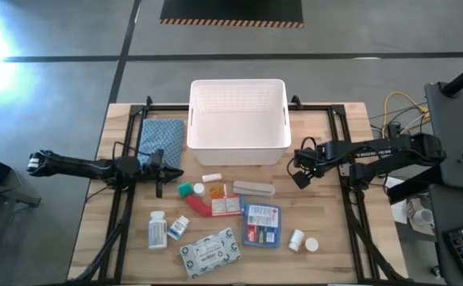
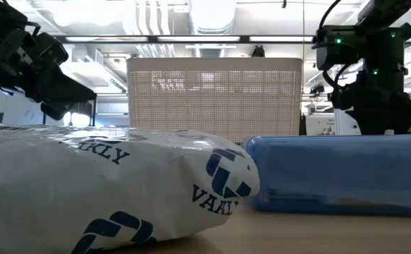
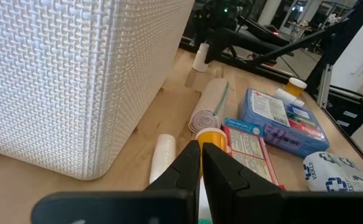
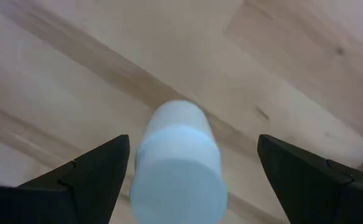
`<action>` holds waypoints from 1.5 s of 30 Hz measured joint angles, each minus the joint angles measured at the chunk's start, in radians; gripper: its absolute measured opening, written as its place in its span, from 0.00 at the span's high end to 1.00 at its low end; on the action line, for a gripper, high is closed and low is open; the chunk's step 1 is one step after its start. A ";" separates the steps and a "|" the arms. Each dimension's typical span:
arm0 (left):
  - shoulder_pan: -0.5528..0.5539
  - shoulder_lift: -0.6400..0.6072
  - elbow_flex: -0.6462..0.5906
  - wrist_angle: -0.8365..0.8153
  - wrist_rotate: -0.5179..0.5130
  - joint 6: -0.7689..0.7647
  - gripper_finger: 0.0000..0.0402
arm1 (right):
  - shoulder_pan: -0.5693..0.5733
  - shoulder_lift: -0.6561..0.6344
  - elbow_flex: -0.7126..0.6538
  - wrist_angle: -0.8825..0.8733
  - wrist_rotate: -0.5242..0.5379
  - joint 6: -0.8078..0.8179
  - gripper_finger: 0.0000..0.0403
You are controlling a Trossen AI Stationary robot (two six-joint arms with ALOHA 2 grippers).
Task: Pick & place medical supplies in basket/bin
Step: Put the white medicine bottle into the white bin
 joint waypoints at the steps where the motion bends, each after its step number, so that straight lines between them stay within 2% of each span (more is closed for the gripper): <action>1: 0.000 0.000 0.000 0.000 0.000 0.000 1.00 | 0.000 0.000 -0.003 0.006 0.001 -0.008 0.16; 18: 0.000 0.000 0.000 0.000 0.000 0.000 1.00 | 0.000 0.000 -0.054 0.068 0.001 -0.001 0.21; 30: 0.000 0.000 0.000 0.000 0.000 0.000 1.00 | 0.000 0.000 -0.057 0.067 -0.032 0.013 0.47; 36: 0.000 0.000 0.000 0.000 0.000 0.000 1.00 | 0.033 -0.020 -0.033 0.070 -0.122 -0.052 0.60; 40: 0.000 0.000 0.000 0.000 0.000 0.000 1.00 | 0.084 -0.086 0.020 0.118 -0.261 -0.129 0.61; 45: 0.000 0.000 0.000 0.000 0.000 0.000 1.00 | 0.100 -0.190 0.110 0.313 -0.451 -0.071 0.57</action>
